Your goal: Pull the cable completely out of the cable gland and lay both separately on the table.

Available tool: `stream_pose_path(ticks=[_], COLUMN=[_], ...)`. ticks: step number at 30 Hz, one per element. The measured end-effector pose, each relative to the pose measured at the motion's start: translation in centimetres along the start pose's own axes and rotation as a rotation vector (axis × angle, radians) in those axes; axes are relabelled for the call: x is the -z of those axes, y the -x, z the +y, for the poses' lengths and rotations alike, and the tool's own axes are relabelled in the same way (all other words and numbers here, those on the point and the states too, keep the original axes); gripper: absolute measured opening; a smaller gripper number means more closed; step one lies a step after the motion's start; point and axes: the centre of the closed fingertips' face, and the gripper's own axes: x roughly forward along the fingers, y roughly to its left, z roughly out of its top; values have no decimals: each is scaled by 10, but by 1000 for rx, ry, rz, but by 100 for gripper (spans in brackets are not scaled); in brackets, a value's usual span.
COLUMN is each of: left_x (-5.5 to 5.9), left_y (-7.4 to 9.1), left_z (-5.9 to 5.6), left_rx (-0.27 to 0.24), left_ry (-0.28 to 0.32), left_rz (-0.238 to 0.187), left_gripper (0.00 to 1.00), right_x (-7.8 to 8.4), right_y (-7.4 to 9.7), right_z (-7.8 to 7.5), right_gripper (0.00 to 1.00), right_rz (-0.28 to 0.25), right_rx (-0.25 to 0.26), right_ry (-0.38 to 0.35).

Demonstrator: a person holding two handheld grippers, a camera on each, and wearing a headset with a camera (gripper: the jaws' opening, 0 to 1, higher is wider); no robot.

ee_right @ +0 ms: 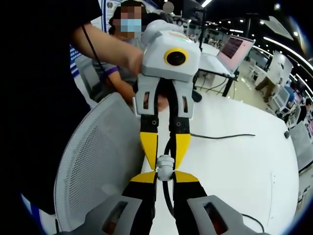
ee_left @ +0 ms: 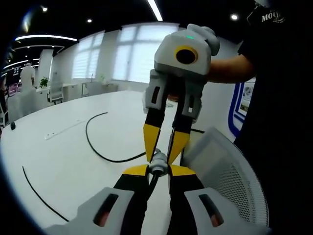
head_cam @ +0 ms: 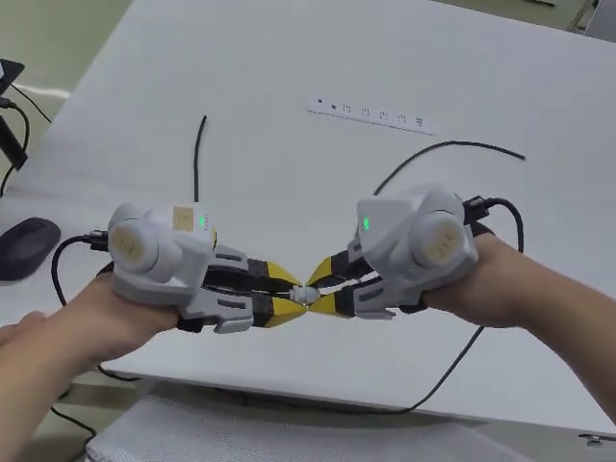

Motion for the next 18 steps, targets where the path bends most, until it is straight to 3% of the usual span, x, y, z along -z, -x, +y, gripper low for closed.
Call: stream_pose_path(ticks=[8, 11, 15, 18], left_x=[0, -2, -6, -10], left_y=[0, 1, 2, 2], left_z=[1, 2, 2, 1], left_rx=[1, 0, 2, 5], left_ry=[2, 0, -14, -27], left_rz=[10, 9, 8, 7], left_gripper=[15, 15, 15, 15], right_x=[0, -1, -4, -7], right_y=[0, 2, 8, 16], right_z=[0, -2, -2, -7], right_gripper=[7, 8, 8, 13], right_rz=[-17, -41, -95, -163], right_rx=[-2, -6, -38, -54], right_ry=[20, -11, -113, -219])
